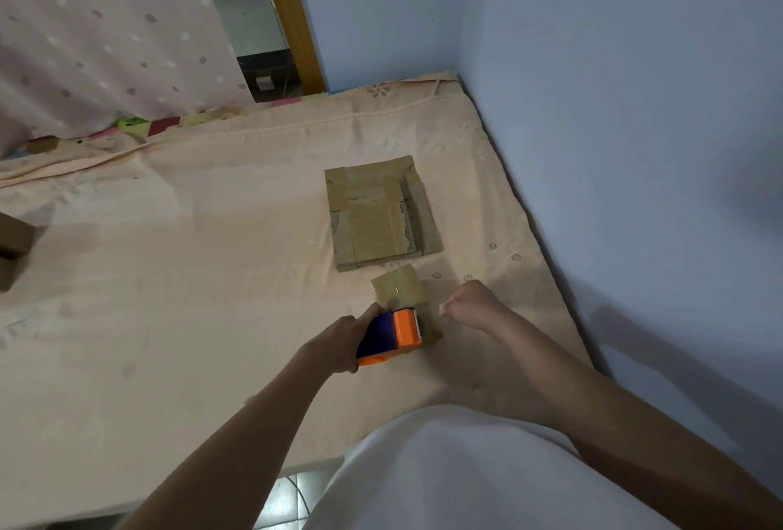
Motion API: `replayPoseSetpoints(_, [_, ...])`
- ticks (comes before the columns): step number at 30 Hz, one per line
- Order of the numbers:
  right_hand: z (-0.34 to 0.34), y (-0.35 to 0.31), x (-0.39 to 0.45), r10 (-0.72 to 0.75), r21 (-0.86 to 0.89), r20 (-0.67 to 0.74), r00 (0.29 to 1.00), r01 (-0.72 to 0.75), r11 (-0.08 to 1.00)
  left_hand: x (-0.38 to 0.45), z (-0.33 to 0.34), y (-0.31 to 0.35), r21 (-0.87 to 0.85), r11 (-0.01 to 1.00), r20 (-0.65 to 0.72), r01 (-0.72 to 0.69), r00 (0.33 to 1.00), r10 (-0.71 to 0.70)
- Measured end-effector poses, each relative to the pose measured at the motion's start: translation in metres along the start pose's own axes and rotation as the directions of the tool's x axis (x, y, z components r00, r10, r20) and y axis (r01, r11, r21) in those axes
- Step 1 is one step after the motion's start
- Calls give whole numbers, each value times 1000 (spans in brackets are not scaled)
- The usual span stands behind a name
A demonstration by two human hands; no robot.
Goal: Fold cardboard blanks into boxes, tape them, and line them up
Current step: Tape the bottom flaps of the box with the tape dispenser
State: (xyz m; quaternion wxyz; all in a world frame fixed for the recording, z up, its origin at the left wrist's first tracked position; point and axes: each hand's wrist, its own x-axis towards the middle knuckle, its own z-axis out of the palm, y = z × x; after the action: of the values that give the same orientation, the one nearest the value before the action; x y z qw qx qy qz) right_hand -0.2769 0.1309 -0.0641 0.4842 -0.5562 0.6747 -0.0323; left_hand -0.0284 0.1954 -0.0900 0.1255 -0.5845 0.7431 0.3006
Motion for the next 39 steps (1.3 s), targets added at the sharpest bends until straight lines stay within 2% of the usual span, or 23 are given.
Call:
replayPoseSetpoints(7, [3,5,1,22,21,65,998,-23,1000,-2,3,1,-5,1000,-22,-10,1000,10])
replayPoseSetpoints(14, [6,5,0,47,183,139,989,-72,980,-3,1,0,9,1000,-2,-23,1000,23])
replayPoseSetpoints(20, [4,2,-3,80,186,172,982,-113,976,1,-7,4,49,998,33,-28,999,27])
replayPoseSetpoints(32, [9,10,2,126,191,14,992,-127,973,-1,-7,10,63,998,23,-30,999,29])
replayPoseSetpoints(39, [15,13,4,93,79,-51,994,-89,993,1,-8,12,69,997,19,-21,1000,19])
